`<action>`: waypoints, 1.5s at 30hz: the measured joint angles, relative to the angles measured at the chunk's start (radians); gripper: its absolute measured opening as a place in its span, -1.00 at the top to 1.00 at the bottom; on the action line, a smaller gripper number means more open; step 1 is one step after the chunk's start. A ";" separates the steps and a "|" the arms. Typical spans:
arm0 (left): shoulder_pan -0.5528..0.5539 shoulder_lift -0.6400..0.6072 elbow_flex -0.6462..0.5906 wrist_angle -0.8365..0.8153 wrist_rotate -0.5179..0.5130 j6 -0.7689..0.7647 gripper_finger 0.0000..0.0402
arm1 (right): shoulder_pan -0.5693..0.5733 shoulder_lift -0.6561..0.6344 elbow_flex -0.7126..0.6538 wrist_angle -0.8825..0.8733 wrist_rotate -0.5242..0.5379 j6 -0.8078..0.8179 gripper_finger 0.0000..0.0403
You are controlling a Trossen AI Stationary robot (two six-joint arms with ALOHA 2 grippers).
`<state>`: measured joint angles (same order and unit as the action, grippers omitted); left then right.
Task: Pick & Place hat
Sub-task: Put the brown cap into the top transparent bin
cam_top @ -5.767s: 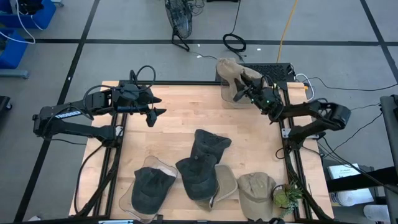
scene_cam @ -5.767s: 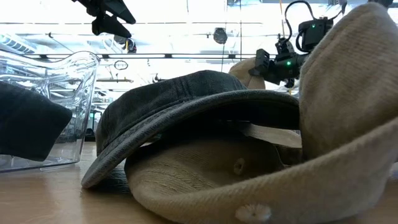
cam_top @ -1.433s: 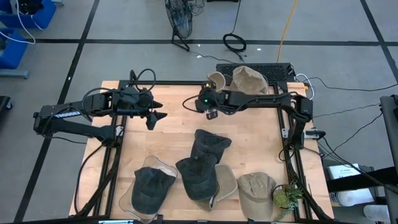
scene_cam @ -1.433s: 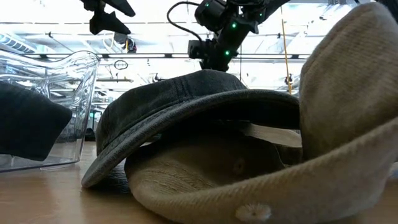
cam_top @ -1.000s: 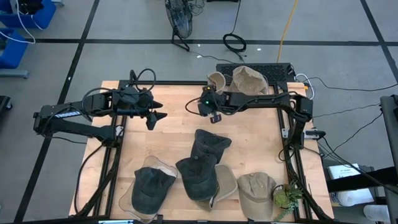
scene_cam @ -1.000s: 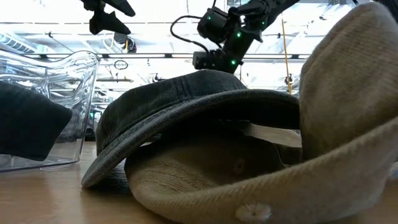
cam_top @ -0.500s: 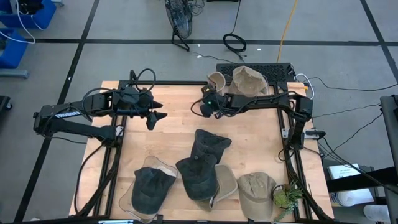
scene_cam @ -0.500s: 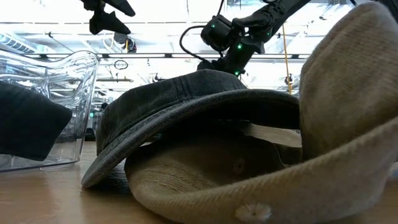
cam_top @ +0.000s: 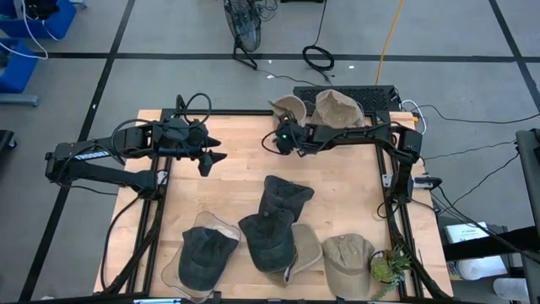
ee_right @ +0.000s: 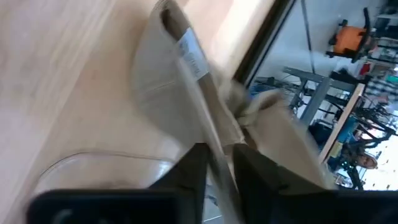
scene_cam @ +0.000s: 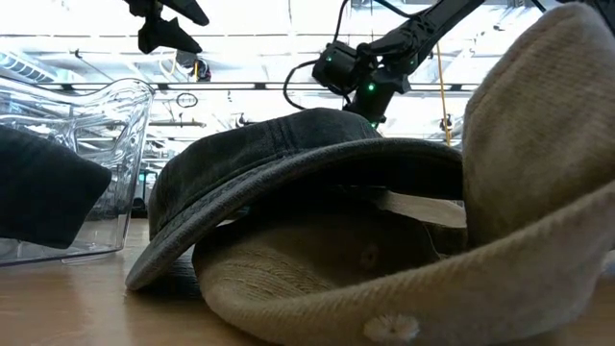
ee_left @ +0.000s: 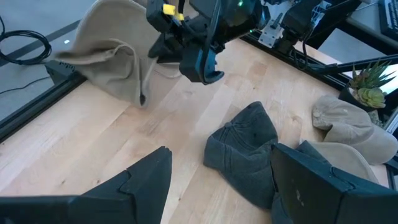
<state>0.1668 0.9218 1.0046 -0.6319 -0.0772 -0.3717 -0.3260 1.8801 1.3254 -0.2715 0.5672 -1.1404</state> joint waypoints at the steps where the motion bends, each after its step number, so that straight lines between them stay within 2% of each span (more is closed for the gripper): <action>1: 0.000 0.000 0.000 0.000 0.000 0.000 -0.35 | 0.000 0.000 0.000 -0.001 -0.009 0.007 0.87; 3: 0.000 0.000 0.000 0.000 0.000 0.000 -0.35 | 0.004 0.000 0.000 0.011 -0.019 0.026 0.95; 10: 0.000 0.000 0.000 0.000 0.000 0.001 -0.35 | 0.032 -0.028 0.000 0.053 -0.018 0.154 0.97; 19: 0.000 0.000 0.000 0.000 0.000 0.002 -0.35 | 0.037 -0.239 -0.002 0.088 -0.018 0.789 0.98; 23: 0.000 0.000 0.000 0.000 0.000 0.001 -0.35 | 0.018 -0.389 -0.098 0.149 -0.022 1.009 0.98; 29: 0.000 0.000 0.000 0.000 0.000 0.001 -0.35 | 0.023 -0.717 -0.486 0.498 -0.043 1.271 0.98; 34: 0.000 0.000 0.000 0.009 -0.001 0.035 -0.35 | 0.066 -0.937 -0.824 0.968 0.020 1.450 0.98; 39: 0.000 0.000 0.000 0.068 -0.003 0.094 -0.35 | 0.080 -0.974 -1.088 1.430 0.068 1.500 0.98; 42: 0.000 0.000 0.000 0.110 -0.003 0.122 -0.35 | 0.079 -0.935 -1.167 1.575 0.064 1.528 0.97; 45: 0.000 0.000 0.000 0.137 -0.003 0.151 -0.35 | 0.079 -0.882 -1.183 1.639 0.054 1.548 0.93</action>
<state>0.1667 0.9222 1.0046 -0.4948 -0.0799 -0.2212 -0.2466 0.9979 0.1423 1.3679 0.6212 0.4072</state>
